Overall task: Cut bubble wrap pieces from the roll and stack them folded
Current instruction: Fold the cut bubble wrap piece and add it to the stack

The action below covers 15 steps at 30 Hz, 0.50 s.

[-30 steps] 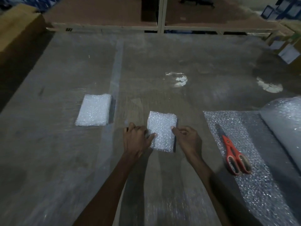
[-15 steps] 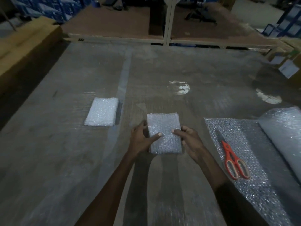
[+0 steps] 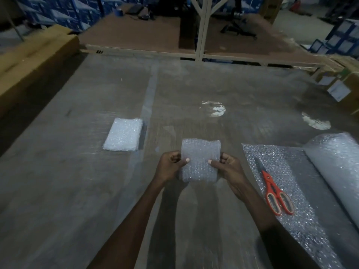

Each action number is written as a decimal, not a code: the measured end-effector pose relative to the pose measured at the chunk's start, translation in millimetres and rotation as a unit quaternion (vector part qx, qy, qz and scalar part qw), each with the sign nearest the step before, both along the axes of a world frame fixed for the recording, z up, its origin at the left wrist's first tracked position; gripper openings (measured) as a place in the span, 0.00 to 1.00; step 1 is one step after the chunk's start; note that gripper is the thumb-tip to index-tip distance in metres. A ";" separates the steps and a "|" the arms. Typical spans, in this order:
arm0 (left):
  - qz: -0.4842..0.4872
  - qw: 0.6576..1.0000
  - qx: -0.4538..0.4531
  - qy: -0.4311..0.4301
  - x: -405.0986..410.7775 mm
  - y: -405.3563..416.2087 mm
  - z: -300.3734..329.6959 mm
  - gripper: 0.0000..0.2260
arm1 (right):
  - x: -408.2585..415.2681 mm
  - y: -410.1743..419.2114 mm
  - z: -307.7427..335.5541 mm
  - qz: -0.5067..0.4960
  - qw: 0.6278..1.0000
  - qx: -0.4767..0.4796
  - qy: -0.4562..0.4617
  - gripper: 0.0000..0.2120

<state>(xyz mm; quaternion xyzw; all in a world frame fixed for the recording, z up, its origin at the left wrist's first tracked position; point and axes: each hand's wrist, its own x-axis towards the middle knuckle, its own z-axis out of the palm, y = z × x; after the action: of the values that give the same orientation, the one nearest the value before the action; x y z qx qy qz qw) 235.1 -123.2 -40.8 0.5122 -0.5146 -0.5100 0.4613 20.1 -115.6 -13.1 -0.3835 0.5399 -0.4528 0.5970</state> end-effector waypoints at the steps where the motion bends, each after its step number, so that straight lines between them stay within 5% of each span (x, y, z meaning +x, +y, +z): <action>1: 0.010 1.000 -0.005 0.001 1.2 -0.5 1.7 0.08 | 2.9 -2.3 2.3 -0.001 1.000 -0.003 0.002 0.10; 15: 0.145 0.986 0.064 0.048 144.1 -41.8 42.3 0.04 | 138.7 -76.6 28.6 0.082 0.996 0.035 -0.005 0.06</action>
<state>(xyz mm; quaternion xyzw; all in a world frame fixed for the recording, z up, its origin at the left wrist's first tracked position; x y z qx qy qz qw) 379.1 -164.9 1.5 0.5846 -0.3785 -0.4938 0.5207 158.8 -192.2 15.5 -0.4030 0.5192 -0.3849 0.6480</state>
